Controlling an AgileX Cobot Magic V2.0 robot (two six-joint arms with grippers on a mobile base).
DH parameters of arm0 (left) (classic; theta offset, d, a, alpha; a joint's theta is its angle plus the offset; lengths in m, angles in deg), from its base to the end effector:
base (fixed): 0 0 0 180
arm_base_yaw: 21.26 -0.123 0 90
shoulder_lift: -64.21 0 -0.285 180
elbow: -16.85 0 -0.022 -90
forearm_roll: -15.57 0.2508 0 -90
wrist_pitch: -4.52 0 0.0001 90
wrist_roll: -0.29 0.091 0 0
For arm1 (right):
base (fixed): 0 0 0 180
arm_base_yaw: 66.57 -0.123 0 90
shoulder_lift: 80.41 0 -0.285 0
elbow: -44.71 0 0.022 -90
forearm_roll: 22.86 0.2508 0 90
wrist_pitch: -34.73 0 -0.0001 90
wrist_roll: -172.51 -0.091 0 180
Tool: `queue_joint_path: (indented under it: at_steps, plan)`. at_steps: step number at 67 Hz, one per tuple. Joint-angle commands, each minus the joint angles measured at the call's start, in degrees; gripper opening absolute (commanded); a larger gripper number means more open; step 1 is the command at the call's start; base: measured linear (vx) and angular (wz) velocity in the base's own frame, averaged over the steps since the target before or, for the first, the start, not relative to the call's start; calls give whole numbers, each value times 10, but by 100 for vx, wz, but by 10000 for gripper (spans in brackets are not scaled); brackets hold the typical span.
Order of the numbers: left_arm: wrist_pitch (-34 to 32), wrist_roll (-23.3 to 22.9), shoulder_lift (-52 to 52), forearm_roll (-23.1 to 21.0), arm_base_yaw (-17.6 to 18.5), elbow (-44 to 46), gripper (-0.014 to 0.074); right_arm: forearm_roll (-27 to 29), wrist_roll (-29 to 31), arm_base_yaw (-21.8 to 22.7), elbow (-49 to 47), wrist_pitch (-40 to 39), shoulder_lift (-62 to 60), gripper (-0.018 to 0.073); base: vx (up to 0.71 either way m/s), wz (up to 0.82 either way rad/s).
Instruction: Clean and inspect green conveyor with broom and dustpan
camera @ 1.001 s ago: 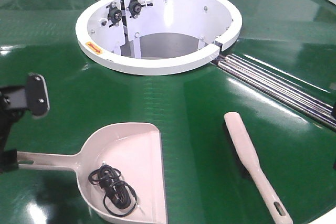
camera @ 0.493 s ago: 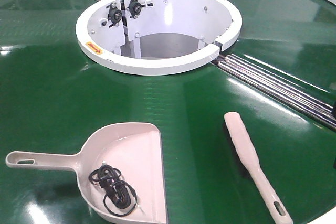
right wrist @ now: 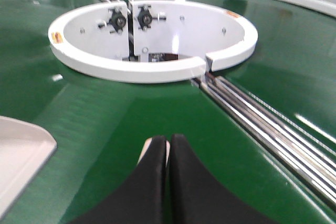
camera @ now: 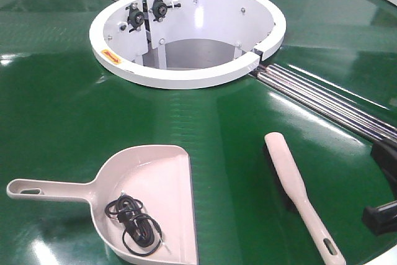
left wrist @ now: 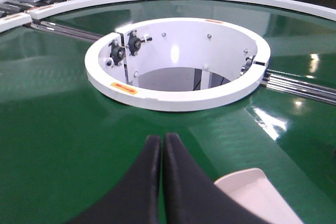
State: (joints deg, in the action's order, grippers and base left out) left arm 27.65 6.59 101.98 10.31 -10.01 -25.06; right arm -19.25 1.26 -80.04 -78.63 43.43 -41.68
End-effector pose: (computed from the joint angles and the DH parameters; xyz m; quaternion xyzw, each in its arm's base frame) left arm 0.1035 -0.0239 0.3440 0.0976 0.7749 -0.0673 0.6208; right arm 0.1142 0.0283 0.2774 -0.1306 0.7775 0.0482 0.6133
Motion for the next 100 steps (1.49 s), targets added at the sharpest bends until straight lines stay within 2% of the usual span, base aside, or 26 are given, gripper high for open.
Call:
queue_joint_path:
  at_steps: [1, 12, 46, 51, 56, 62, 73, 81, 90, 93, 100]
  plan:
    - [-68, -6, -28, -12, 4, -19, -24, 1, 5, 4, 8, -92, 2, -10, 0, 0]
    - [-60, -6, -57, -12, 4, -32, -22, 1, 3, 4, 8, -98, 2, -10, 0, 0]
    - [-60, -6, -57, -12, 4, -33, -22, 1, 3, 4, 8, -97, 2, -10, 0, 0]
    - [-61, -6, -57, 1, -3, -39, -22, 1, 3, 4, 8, -96, 2, -10, 0, 0]
    - [-59, -6, -61, 34, -19, -52, -22, 1, 3, 4, 8, -96, 2, -10, 0, 0]
    - [-60, -6, -82, 47, -53, -84, -22, 1, 3, 4, 8, -96, 2, -10, 0, 0]
    - [-85, -6, -169, 16, -101, -186, -22, 1, 3, 4, 8, -96, 2, -10, 0, 0]
    - [-142, -7, -245, 17, -111, -284, -22, 1, 3, 4, 8, -96, 2, -10, 0, 0]
    - [-250, -13, -320, 17, -111, -389, -22, 1, 3, 4, 8, -96, 2, -10, 0, 0]
    - [-222, -15, -314, 18, -111, -382, -22, 1, 3, 4, 8, -94, 2, -10, 0, 0]
    - [-221, -15, -316, 19, -111, -383, -22, 1, 3, 4, 8, -93, 2, -10, 0, 0]
